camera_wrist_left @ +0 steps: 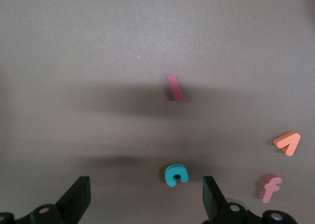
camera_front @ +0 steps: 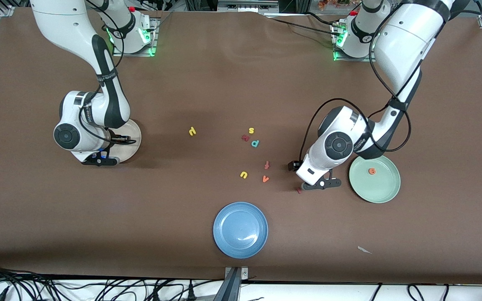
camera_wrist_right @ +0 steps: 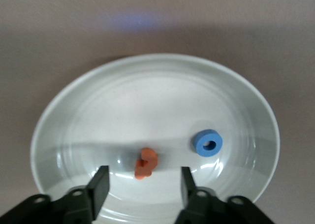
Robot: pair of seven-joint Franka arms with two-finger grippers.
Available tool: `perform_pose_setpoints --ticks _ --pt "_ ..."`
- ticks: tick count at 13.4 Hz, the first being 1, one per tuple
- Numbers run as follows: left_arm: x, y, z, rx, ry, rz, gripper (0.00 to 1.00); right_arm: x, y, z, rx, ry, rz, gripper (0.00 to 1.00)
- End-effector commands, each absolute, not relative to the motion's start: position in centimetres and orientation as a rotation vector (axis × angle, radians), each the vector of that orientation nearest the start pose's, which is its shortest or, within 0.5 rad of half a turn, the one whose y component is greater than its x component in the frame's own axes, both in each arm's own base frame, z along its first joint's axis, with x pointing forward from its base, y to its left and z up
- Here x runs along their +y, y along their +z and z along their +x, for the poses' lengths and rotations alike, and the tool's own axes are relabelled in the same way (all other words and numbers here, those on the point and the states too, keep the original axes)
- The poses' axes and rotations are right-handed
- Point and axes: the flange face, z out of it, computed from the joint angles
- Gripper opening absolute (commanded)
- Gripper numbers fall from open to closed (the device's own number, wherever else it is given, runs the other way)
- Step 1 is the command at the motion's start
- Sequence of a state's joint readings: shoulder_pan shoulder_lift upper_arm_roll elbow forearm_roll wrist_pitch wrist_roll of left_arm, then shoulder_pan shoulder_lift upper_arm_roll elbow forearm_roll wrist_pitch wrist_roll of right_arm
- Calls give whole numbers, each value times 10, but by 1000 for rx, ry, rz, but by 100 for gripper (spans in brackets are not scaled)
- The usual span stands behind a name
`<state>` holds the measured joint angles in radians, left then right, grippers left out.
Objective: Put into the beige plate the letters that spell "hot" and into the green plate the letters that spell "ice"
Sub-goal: 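Release the orange t into the white plate while the left gripper reaches teal c, then grasp the yellow h with the right gripper while the left gripper grasps teal c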
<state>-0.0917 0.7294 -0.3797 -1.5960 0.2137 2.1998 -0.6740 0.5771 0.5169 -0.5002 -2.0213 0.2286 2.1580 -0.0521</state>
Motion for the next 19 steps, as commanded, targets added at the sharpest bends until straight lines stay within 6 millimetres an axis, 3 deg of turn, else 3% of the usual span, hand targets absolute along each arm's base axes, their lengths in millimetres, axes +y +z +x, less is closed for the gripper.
perform_pose_setpoints --ticks 1,2,7,9,16,19 --pt "-295 209 630 -272 150 -3174 100 83 229 572 33 400 -3159 99" --pt "-298 209 631 -287 123 -3185 100 107 234 574 14 377 -3150 99" --pt "-306 186 625 -311 106 -3189 97 227 237 551 316 281 -3102 99" --pt "-306 181 621 -309 119 -3177 92 258 230 541 360 247 -3086 99" --pt "-305 171 611 -326 163 -3151 66 318 187 507 93 233 -3135 99" --pt "-305 170 610 -324 164 -3150 57 329 167 495 54 257 -3139 99"
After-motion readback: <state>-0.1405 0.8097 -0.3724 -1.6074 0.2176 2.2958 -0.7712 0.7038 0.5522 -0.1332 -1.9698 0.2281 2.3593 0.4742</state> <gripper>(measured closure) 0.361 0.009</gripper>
